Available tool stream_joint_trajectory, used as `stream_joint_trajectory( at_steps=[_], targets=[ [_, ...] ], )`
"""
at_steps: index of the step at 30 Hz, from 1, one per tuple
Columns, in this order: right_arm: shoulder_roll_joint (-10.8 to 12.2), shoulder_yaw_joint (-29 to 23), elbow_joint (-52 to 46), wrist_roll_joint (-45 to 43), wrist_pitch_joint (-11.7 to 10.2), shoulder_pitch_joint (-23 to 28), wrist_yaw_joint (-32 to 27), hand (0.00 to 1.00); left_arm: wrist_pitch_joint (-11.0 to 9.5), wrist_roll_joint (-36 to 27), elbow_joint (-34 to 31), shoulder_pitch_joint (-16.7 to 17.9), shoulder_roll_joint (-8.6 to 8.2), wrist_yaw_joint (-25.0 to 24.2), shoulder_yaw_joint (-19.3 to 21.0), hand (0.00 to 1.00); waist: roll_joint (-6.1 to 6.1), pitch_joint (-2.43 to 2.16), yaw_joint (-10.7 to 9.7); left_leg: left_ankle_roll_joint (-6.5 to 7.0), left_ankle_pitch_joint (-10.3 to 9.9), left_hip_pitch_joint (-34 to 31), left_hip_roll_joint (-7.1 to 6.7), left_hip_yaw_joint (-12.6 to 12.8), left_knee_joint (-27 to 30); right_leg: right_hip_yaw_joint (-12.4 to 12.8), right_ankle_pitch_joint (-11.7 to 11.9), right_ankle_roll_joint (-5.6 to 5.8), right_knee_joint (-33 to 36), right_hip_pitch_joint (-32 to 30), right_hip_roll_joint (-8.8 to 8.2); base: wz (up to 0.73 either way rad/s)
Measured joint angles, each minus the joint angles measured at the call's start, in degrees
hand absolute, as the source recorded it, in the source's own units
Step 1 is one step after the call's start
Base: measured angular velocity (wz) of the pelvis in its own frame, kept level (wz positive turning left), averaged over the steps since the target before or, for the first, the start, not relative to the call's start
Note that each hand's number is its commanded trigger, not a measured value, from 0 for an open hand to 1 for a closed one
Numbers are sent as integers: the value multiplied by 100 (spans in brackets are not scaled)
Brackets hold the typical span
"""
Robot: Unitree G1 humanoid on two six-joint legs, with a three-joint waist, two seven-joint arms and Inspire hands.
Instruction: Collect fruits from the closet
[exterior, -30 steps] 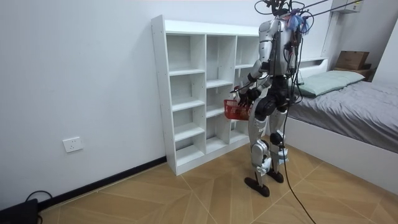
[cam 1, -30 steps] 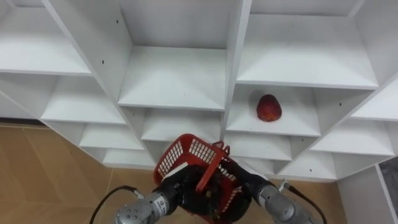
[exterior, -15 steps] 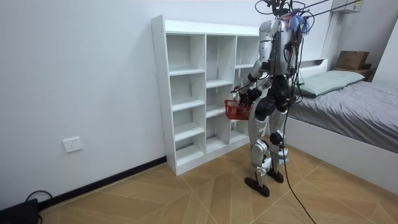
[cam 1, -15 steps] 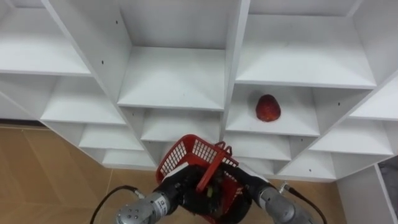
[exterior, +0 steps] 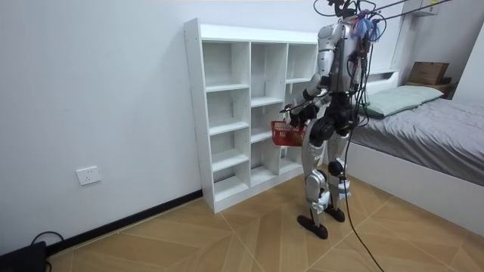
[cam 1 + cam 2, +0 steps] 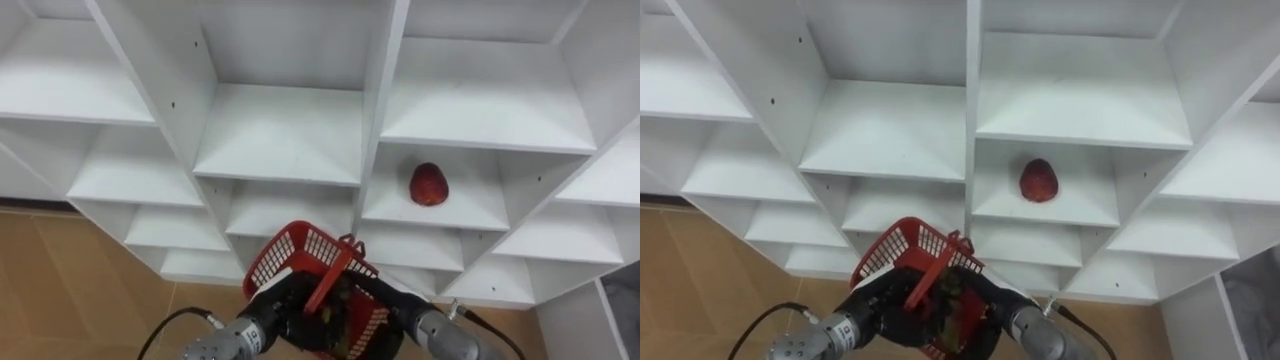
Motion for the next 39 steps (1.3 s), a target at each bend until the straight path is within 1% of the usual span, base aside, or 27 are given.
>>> stream_joint_trajectory(
  at_steps=[3,6,9,13,15,16,17,18,19,21,23,24,26,28,29,31,33,37,39],
  targets=[
    [-43,0,-411,5,3,170,61,0,0,3,0,63,50,116,2,100,-18,-13,-12,0,0,165,1,13,-48,56,-11,-2,2,127,5,-4],
    [-136,3,-801,10,7,352,145,0,-1,11,0,132,74,226,11,100,-35,-13,6,0,-1,281,-6,-2,-81,61,-22,9,1,240,10,0],
    [-154,0,-843,10,5,377,177,0,-2,10,0,174,162,227,14,100,-78,-22,-10,0,-1,336,-4,-2,-98,62,-33,4,3,276,12,0],
    [-253,-11,-1192,6,4,509,240,0,-5,12,2,186,253,203,41,100,-102,-10,5,0,-1,337,-2,26,-122,65,-33,4,5,255,12,-3],
    [-338,-55,-1598,-3,3,668,341,0,-6,25,2,195,211,198,189,100,-138,10,2,0,0,369,-5,79,-167,109,-35,7,2,256,18,-9],
    [-357,-87,-1708,-4,3,705,384,0,-6,31,2,205,201,200,235,100,-146,12,5,0,0,390,-5,93,-185,143,-37,9,4,258,21,-17],
    [-381,-189,-1938,-12,3,772,456,0,-6,87,-5,231,154,205,341,100,-165,8,4,0,-1,424,2,142,-209,218,-41,13,5,263,28,-17],
    [-381,-316,-2112,-8,-25,801,470,0,-6,99,-5,239,104,218,437,100,-192,4,-35,1,-1,436,0,145,-223,231,-44,19,5,266,25,-12],
    [-374,-382,-2171,-4,-35,806,471,0,-6,99,-6,238,81,222,472,100,-208,2,-60,1,-1,442,-1,146,-233,232,-45,20,5,267,22,0],
    [-367,-559,-2242,-5,-44,813,451,0,-6,99,-7,240,35,240,515,100,-286,-3,-128,2,-1,519,-1,159,-253,242,-48,25,2,322,22,-2],
    [-368,-692,-2304,-3,-44,881,436,0,-6,89,-11,241,22,273,515,100,-306,-13,-139,3,-3,578,0,185,-285,272,-50,29,-4,362,25,-11],
    [-363,-767,-2379,-1,-44,926,400,0,-6,88,-21,241,0,336,515,100,-299,-10,-135,3,-3,625,3,230,-326,316,-50,30,-3,371,33,-17],
    [-340,-842,-2438,22,-44,951,366,0,-7,78,-38,243,9,374,527,100,-289,-9,-133,3,-3,684,15,294,-371,368,-50,29,-2,379,53,-18],
    [-338,-918,-2477,79,-44,1001,310,0,-7,78,-59,262,11,388,574,100,-275,-3,-171,4,-6,731,17,296,-380,376,-49,28,-30,437,57,-4],
    [-331,-1005,-2532,85,-44,1076,247,0,-7,76,-74,262,13,413,581,100,-261,-14,-192,4,-8,735,18,295,-386,382,-45,25,-73,450,63,0],
    [-312,-1099,-2647,88,-51,1171,119,0,-16,78,-86,264,13,450,624,100,-244,-21,-200,4,-7,737,23,295,-388,382,-40,20,-83,451,69,0],
    [-299,-1175,-2656,87,-146,1215,-56,0,-16,108,-82,300,39,470,692,100,-226,-24,-245,1,-9,749,27,296,-390,384,-39,18,-92,459,78,0],
    [-296,-1357,-2656,88,-182,1226,-343,0,-17,109,-83,430,65,491,819,100,-187,-15,-314,-3,-11,793,27,296,-428,385,-41,19,-109,461,87,0],
    [-289,-1565,-2653,241,-250,1283,-524,0,-16,105,-83,495,54,473,949,100,-186,-17,-324,-4,-12,821,4,295,-456,385,-35,15,-189,535,94,0]
  ],
)
